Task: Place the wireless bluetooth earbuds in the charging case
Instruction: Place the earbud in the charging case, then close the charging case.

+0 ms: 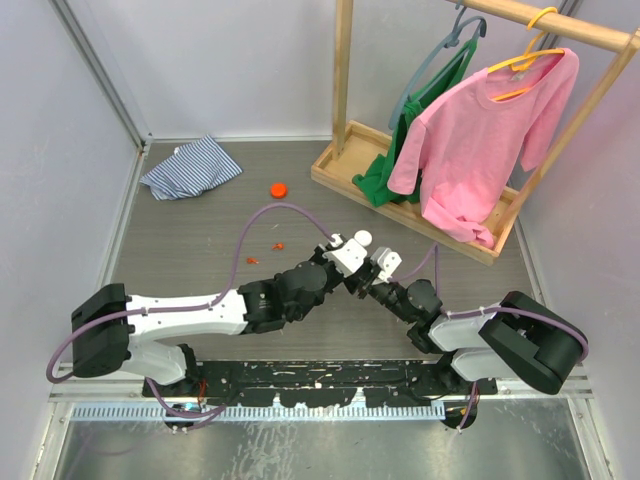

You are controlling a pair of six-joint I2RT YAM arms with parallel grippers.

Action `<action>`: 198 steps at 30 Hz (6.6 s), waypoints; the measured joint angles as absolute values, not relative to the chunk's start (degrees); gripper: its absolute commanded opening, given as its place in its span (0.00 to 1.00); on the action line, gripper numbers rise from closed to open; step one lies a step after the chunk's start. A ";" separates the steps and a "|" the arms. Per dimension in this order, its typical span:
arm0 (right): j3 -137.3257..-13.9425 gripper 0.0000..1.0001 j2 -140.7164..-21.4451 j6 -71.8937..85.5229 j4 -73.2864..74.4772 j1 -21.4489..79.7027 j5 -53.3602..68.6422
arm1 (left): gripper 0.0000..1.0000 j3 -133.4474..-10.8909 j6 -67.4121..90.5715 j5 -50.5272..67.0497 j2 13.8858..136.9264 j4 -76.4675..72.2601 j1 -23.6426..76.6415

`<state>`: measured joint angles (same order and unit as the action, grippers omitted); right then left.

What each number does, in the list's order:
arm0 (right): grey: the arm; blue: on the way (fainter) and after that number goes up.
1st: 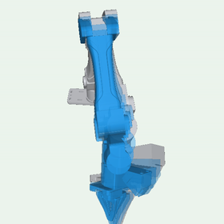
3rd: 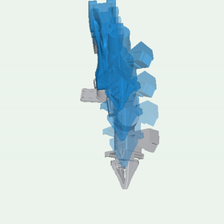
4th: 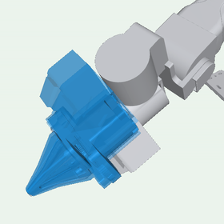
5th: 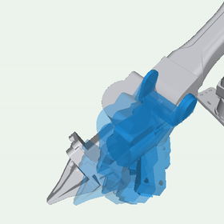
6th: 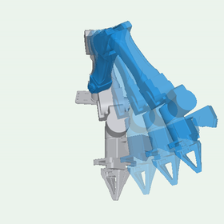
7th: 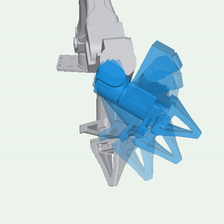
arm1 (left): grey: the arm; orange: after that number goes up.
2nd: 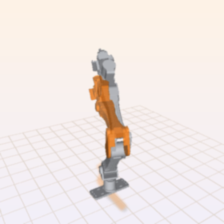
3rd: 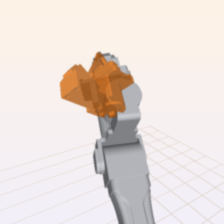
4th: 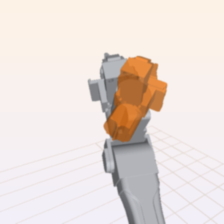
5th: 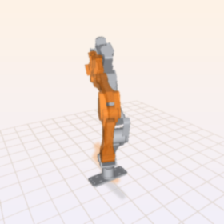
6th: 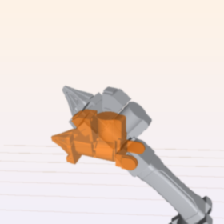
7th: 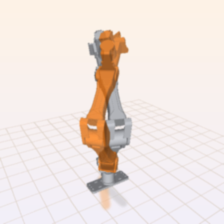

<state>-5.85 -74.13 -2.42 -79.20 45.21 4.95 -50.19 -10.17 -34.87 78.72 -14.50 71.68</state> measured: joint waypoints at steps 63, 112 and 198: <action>-5.54 0.13 -74.13 -1.78 -81.43 45.21 3.51 | 0.63 -50.68 16.03 -12.21 69.97 5.06 53.49; -5.56 0.13 -74.28 -1.15 -81.84 45.15 4.67 | 0.75 -53.49 19.79 3.81 68.77 6.39 47.48; -10.70 0.13 -65.56 12.75 -65.19 43.75 21.26 | 0.83 -48.05 28.34 26.76 55.64 8.64 32.99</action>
<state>-10.70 -65.56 12.75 -65.19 43.75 21.26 -48.05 28.34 26.76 55.64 8.64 32.99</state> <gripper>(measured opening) 0.331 0.784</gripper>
